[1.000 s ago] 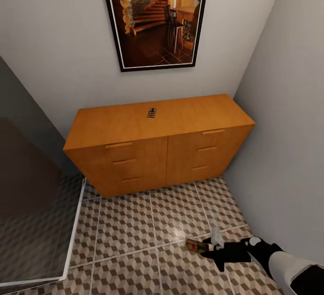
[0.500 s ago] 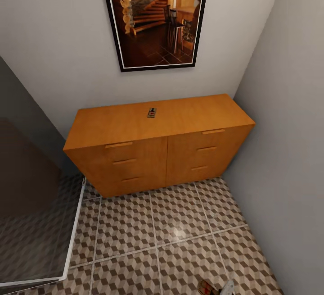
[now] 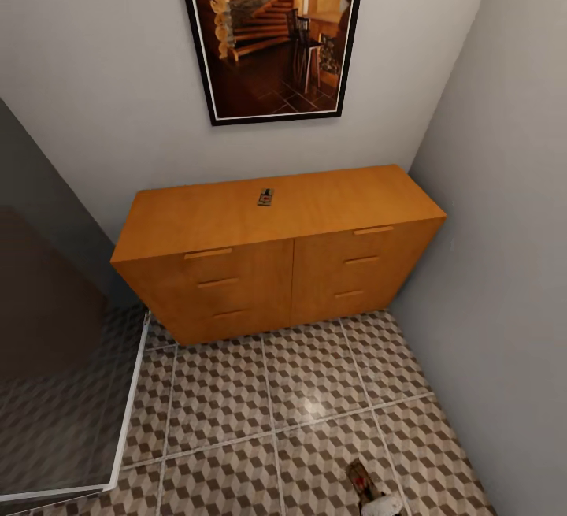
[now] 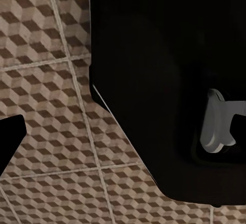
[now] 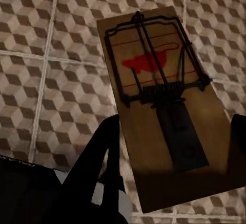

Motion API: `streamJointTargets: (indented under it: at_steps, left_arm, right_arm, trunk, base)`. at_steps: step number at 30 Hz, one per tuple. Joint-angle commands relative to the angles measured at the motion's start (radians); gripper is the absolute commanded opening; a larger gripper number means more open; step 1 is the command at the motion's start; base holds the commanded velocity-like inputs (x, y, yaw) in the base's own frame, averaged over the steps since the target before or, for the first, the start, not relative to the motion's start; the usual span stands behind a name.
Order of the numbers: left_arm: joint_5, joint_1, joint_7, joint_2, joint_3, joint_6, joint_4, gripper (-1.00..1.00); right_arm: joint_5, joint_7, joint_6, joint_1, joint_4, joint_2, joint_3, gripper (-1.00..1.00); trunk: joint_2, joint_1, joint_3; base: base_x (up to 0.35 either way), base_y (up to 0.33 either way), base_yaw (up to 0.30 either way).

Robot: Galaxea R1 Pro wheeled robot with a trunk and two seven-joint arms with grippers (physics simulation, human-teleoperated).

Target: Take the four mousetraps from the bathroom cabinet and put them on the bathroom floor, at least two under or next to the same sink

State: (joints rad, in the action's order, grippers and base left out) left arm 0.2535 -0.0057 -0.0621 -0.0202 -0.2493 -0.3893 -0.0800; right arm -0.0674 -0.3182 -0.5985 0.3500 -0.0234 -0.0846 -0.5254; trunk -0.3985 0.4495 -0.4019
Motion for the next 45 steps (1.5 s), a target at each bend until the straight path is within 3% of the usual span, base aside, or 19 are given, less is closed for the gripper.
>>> streamJointTargets:
  at_steps: [1, 5, 7, 9, 13, 23, 25, 26, 28, 35, 41, 45]
  left_arm:
    - [0.006, 0.0, -0.005, 0.0, -0.009, -0.003, -0.007, 1.0]
    - [0.006, -0.001, -0.006, -0.001, -0.008, -0.002, -0.048, 1.0]
    - [0.006, -0.001, -0.007, -0.001, -0.008, -0.001, -0.066, 1.0]
    - [0.006, -0.001, -0.009, -0.001, -0.008, -0.002, -0.071, 1.0]
    - [0.006, -0.002, -0.026, -0.001, -0.008, -0.002, -0.084, 1.0]
    - [0.006, -0.002, -0.145, -0.009, -0.008, 0.035, -0.215, 1.0]
    - [0.006, -0.002, -0.152, -0.01, -0.008, 0.076, -0.254, 1.0]
    - [0.006, -0.003, -0.156, -0.01, -0.007, 0.151, -0.331, 1.0]
    - [0.006, -0.002, -0.157, -0.01, -0.007, 0.21, -0.401, 1.0]
    - [0.004, -0.003, -0.159, -0.017, -0.008, 0.393, -0.651, 1.0]
    - [0.004, -0.003, -0.159, -0.021, -0.007, 0.639, -0.934, 1.0]
    - [0.004, -0.004, -0.16, -0.022, -0.007, 0.722, -1.068, 1.0]
  right_arm:
    - [-0.017, -0.055, -0.02, 0.0, 0.0, -0.006, -0.006, -1.0]
    - [-0.088, -0.185, -0.054, 0.0, -0.002, -0.01, 0.027, -1.0]
    - [-0.173, -0.228, -0.11, 0.0, -0.004, -0.007, 0.06, -1.0]
    - [-0.226, -0.241, -0.161, 0.0, -0.005, -0.001, 0.072, -1.0]
    - [-0.255, -0.246, -0.193, 0.0, -0.005, -0.002, 0.075, -1.0]
    - [-0.26, -0.198, -0.21, 0.0, -0.005, -0.003, 0.074, -1.0]
    - [-0.262, -0.17, -0.211, 0.0, -0.004, -0.002, 0.074, -1.0]
    - [-0.262, -0.139, -0.21, 0.0, -0.001, -0.001, 0.075, -1.0]
    - [-0.262, -0.126, -0.21, 0.0, 0.0, 0.002, 0.075, -1.0]
    - [-0.262, -0.112, -0.21, 0.0, 0.001, 0.007, 0.076, -1.0]
    - [-0.262, -0.11, -0.21, 0.0, 0.001, 0.007, 0.076, -1.0]
    - [-0.262, -0.11, -0.209, 0.0, 0.002, 0.008, 0.076, -1.0]
  trunk:
    - [-0.002, 0.0, -0.001]
    - [-0.002, 0.0, -0.001]
    - [-0.002, 0.0, -0.001]
    - [-0.002, 0.0, -0.001]
    - [-0.002, 0.0, -0.001]
    - [-0.002, 0.0, -0.001]
    - [-0.002, 0.0, -0.001]
    - [-0.002, 0.0, -0.001]
    - [-0.002, 0.0, -0.001]
    - [-0.002, 0.0, -0.001]
    - [-0.002, 0.0, -0.001]
    - [-0.002, 0.0, -0.001]
  base:
    - [0.0, 0.0, 0.0]
    - [0.0, 0.0, 0.0]
    - [0.0, 0.0, 0.0]
    - [0.0, 0.0, 0.0]
    - [0.0, 0.0, 0.0]
    - [0.0, 0.0, 0.0]
    - [0.0, 0.0, 0.0]
    - [0.0, 0.0, 0.0]
    - [0.0, 0.0, 0.0]
    - [0.0, 0.0, 0.0]
    - [0.0, 0.0, 0.0]
    - [0.0, 0.0, 0.0]
